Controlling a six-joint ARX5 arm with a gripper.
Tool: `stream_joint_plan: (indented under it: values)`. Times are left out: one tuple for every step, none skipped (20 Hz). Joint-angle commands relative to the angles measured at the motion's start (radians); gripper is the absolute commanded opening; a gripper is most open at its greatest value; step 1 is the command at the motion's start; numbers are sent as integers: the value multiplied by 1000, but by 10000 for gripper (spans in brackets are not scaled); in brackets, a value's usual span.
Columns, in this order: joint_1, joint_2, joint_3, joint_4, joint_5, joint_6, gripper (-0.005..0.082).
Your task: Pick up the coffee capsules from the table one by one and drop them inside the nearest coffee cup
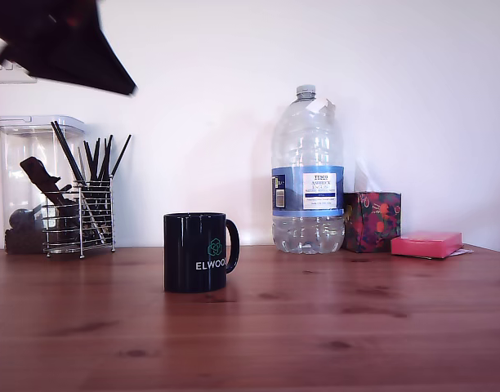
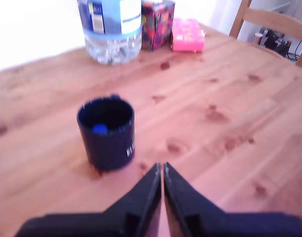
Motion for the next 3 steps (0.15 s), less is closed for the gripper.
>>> stream_joint_plan:
  values:
    - [-3, -18, -15, 4, 1, -5, -19]
    - [-3, -21, -15, 5, 1, -5, -19]
    - [-3, -21, -15, 11, 2, -5, -19]
